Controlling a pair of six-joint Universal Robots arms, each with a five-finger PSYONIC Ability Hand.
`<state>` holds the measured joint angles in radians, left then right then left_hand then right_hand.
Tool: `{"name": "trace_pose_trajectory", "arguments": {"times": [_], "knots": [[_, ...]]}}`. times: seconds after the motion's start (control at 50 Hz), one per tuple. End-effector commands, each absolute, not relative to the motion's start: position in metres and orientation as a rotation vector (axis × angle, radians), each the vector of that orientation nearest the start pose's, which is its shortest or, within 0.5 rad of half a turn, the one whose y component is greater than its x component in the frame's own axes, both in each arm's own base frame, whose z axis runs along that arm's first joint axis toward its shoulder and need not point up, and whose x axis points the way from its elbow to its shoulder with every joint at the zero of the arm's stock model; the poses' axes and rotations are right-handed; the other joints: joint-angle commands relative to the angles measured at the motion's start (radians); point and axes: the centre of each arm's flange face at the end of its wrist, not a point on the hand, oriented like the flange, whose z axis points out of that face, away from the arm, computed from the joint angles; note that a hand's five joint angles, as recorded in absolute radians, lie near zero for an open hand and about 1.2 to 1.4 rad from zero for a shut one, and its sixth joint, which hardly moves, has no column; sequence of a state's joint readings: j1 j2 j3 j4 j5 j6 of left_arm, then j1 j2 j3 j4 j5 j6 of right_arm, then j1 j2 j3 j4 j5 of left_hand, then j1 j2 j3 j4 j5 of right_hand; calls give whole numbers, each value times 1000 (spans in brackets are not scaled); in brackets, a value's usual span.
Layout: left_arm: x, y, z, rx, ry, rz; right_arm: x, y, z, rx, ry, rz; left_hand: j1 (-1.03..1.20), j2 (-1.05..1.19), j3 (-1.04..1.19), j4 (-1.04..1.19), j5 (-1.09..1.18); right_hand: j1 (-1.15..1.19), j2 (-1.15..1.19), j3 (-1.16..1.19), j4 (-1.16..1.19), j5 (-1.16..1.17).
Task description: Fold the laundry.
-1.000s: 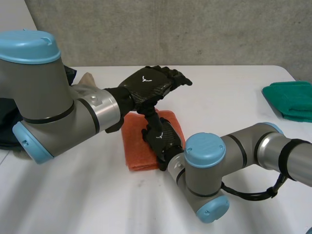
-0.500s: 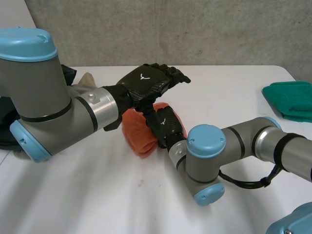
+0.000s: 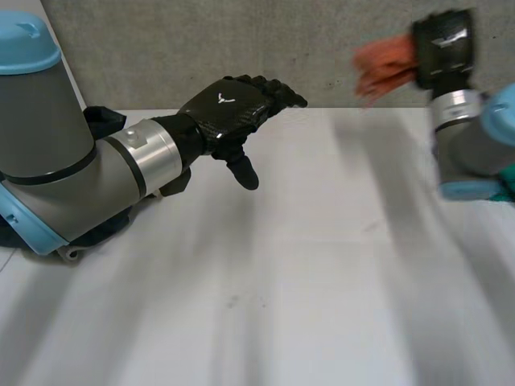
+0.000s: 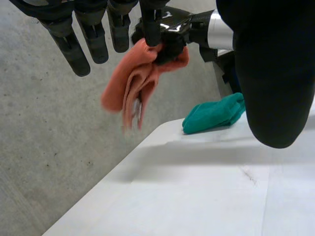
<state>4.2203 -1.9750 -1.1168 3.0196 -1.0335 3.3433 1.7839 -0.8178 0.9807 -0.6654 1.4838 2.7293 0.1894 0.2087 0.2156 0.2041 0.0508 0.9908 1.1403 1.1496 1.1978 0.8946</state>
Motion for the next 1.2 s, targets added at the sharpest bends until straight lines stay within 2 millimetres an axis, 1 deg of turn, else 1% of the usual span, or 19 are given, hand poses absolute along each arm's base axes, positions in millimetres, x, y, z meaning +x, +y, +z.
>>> {"name": "trace_pose_trajectory", "arguments": {"times": [0.02,0.14,0.22,0.3,0.36,0.38,0.42,0.48,0.56,0.68,0.78,0.88,0.9,0.96,0.98,1.06,1.14,1.16,1.2], "knots": [[-340,-249,298,-1092,-1591,1665,132,-521,232,-586,1554,-2873,18,-1,-8,4,-18,405,256,247,198,327],[-341,-248,292,-1096,-1603,1644,71,-544,163,-692,1706,-2754,18,-1,-8,4,-18,405,256,247,198,327],[-342,-248,287,-1097,-1614,1631,30,-545,125,-695,1832,-2673,18,-1,-8,4,-18,405,256,247,198,327],[-342,-246,284,-1100,-1620,1618,10,-538,100,-687,1930,-2578,18,-1,-8,4,-18,395,245,236,188,317],[-343,-245,284,-1102,-1618,1616,9,-532,97,-705,1955,-2548,18,-1,-8,4,-18,-21,-170,-179,-228,-99],[-343,-245,285,-1102,-1616,1617,9,-531,97,-703,1959,-2549,18,-1,-8,4,-18,-31,-180,-190,-238,-109],[-343,-245,285,-1102,-1616,1617,8,-530,103,-696,1966,-2558,18,-1,-8,4,-18,-115,-265,-274,-323,-194],[-343,-245,286,-1101,-1612,1622,2,-526,124,-638,2000,-2595,18,-1,-8,4,-18,-816,-966,-975,-1023,-895],[-344,-242,287,-1105,-1609,1619,-5,-513,157,-570,2071,-2591,18,-1,-8,4,-18,-816,-966,-975,-1023,-895],[-347,-235,289,-1113,-1592,1612,-1,-491,231,-513,2116,-2609,18,-1,-8,4,-18,-816,-966,-975,-1023,-895],[-345,-231,302,-1106,-1561,1644,-3,-475,288,-316,2158,-2764,18,-1,-8,4,-18,-816,-966,-975,-1023,-895],[-339,-228,322,-1060,-1520,1688,64,-453,330,-323,1993,-2868,18,-1,-8,4,-18,-816,-966,-975,-1023,-895],[-338,-228,327,-1047,-1511,1703,97,-441,342,-390,1875,-2877,18,-1,-8,4,-18,-816,-966,-975,-1023,-895],[-331,-232,348,-976,-1467,1804,146,-420,345,-507,1714,-2838,24,5,-2,9,-12,-816,-966,-975,-1023,-895],[-327,-236,354,-947,-1465,1842,178,-404,340,-602,1621,-2786,24,5,-2,9,-12,-816,-966,-975,-1023,-895],[-287,-275,378,-751,-1512,2078,238,-361,314,-843,1456,-2620,30,11,4,15,-6,-816,-966,-975,-1023,-895],[-236,-320,382,-612,-1623,2237,269,-325,274,-1028,1457,-2452,30,11,4,15,-6,-816,-966,-975,-1023,-895],[-213,-339,376,-561,-1687,2273,272,-319,266,-1057,1471,-2427,30,11,4,15,-6,-816,-966,-975,-1023,-895],[-194,-357,365,-523,-1758,2290,277,-306,247,-1136,1511,-2380,30,11,4,15,-6,-816,-966,-975,-1023,-895]]}}
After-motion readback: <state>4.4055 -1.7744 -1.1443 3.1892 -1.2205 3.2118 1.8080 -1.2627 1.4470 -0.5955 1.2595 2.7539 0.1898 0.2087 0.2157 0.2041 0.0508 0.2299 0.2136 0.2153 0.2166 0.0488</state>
